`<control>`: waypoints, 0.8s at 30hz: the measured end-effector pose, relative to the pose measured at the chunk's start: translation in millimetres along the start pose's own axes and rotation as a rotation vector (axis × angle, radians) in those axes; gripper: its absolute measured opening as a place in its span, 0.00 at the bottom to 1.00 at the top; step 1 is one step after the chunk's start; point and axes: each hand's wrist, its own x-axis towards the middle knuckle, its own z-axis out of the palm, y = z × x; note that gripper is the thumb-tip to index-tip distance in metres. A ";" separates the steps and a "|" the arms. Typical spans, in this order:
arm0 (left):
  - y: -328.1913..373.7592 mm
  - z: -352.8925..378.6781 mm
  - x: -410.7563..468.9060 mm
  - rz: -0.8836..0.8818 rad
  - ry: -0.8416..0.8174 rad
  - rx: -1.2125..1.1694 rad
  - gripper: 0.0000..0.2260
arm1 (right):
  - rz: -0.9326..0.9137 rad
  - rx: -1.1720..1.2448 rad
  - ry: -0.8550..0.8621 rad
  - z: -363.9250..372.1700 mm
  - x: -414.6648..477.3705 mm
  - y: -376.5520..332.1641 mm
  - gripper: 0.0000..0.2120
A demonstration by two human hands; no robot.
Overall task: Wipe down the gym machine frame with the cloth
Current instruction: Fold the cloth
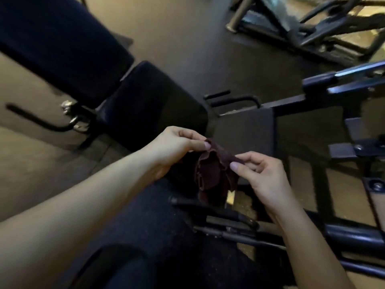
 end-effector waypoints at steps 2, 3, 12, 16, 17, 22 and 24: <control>13.6 -30.8 -32.8 0.021 0.069 0.011 0.02 | 0.009 0.001 -0.093 24.9 -1.9 -30.1 0.05; 21.2 -45.1 -51.0 0.036 0.106 0.011 0.03 | 0.007 -0.003 -0.144 36.1 -4.6 -45.8 0.04; 104.8 -128.3 -271.1 0.055 0.442 -0.051 0.05 | -0.040 -0.052 -0.496 124.7 -75.3 -218.7 0.04; 153.6 -158.3 -361.5 0.060 0.593 -0.075 0.05 | -0.049 -0.079 -0.617 167.6 -112.8 -307.3 0.03; 165.3 -167.1 -381.7 0.061 0.614 -0.076 0.05 | -0.048 -0.087 -0.652 179.4 -121.6 -328.8 0.03; 208.1 -223.0 -464.8 0.044 0.731 -0.124 0.05 | -0.084 -0.166 -0.798 243.8 -153.5 -427.0 0.02; 221.0 -249.5 -488.3 0.020 0.748 -0.164 0.06 | -0.088 -0.188 -0.826 273.5 -162.1 -461.1 0.03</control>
